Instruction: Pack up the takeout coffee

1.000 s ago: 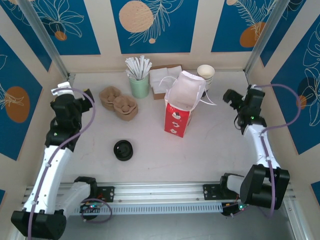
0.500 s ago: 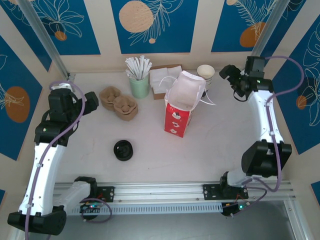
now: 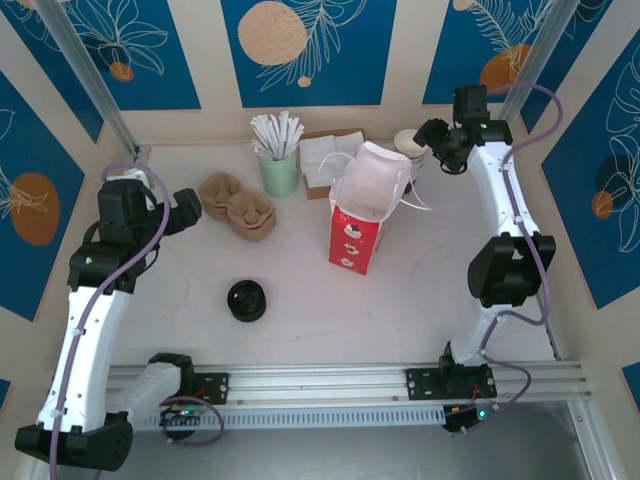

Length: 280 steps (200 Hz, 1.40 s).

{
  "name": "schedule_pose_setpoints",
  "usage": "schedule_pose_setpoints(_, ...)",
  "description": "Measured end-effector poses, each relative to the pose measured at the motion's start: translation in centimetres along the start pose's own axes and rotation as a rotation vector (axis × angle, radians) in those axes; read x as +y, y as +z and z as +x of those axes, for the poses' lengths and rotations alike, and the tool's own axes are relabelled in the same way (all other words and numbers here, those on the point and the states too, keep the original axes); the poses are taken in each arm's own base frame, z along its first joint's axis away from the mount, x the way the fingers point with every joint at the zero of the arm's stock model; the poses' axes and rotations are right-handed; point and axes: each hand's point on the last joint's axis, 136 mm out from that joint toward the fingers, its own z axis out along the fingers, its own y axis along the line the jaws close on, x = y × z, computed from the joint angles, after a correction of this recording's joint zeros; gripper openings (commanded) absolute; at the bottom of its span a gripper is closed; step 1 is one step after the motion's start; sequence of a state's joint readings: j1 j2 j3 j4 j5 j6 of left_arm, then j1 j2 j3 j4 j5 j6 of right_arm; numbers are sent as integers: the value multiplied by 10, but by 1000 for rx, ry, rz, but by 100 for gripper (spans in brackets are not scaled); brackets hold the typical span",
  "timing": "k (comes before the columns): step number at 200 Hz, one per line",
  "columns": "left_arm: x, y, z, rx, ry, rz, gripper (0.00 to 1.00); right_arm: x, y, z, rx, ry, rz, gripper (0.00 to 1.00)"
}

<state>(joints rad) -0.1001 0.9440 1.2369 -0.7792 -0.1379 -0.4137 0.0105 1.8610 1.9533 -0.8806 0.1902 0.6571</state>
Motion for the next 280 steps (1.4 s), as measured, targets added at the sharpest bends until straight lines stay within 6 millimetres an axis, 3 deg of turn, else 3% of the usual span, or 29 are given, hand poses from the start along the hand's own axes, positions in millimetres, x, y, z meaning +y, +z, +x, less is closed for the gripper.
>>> schedule_pose_setpoints(61,1,2,3,9,1,-4,99,3,34,-9,19,-30,43,51)
schedule_pose_setpoints(111,3,4,9,26,3,-11,99,2,51,-10,35,-42,62,34)
schedule_pose_setpoints(233,4,6,12,39,-3,-16,99,5,54,-6,44,-68,62,14)
schedule_pose_setpoints(280,5,6,13,42,-2,-17,99,10,47,-11,33,-74,54,3)
